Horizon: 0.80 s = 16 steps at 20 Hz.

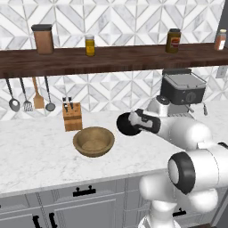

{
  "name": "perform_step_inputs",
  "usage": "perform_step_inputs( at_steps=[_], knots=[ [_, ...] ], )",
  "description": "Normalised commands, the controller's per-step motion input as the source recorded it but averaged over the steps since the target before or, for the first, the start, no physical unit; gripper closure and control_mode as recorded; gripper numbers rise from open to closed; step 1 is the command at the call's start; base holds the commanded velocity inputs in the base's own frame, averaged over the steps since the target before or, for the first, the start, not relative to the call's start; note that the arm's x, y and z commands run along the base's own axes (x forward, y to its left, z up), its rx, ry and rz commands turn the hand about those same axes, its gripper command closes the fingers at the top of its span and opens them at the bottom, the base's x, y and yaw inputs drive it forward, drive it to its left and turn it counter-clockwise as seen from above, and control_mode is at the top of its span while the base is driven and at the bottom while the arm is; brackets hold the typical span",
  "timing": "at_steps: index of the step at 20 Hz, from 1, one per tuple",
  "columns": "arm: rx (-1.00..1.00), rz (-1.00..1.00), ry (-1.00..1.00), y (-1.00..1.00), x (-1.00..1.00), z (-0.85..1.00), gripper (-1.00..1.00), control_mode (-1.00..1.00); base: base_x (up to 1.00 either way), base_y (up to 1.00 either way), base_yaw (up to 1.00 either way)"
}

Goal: Pick up the bowls on the counter and stack them on top of one another in the open cabinet. Place the smaller bowl on top of the larger bowl.

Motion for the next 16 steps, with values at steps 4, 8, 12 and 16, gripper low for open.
perform_step_inputs(
  at_steps=[4,8,12,16],
  knots=[
    [-0.01,0.01,0.00,0.69,-0.06,0.46,1.00,-1.00,0.00,0.00,0.00],
    [-0.07,0.00,0.00,0.88,0.00,0.70,1.00,-1.00,0.00,0.00,0.00],
    [-0.10,0.01,0.05,0.89,0.00,0.35,1.00,-1.00,0.00,0.00,0.00],
    [-0.08,0.07,0.09,0.60,0.00,-0.18,1.00,-1.00,0.00,0.00,0.00]
  ],
)
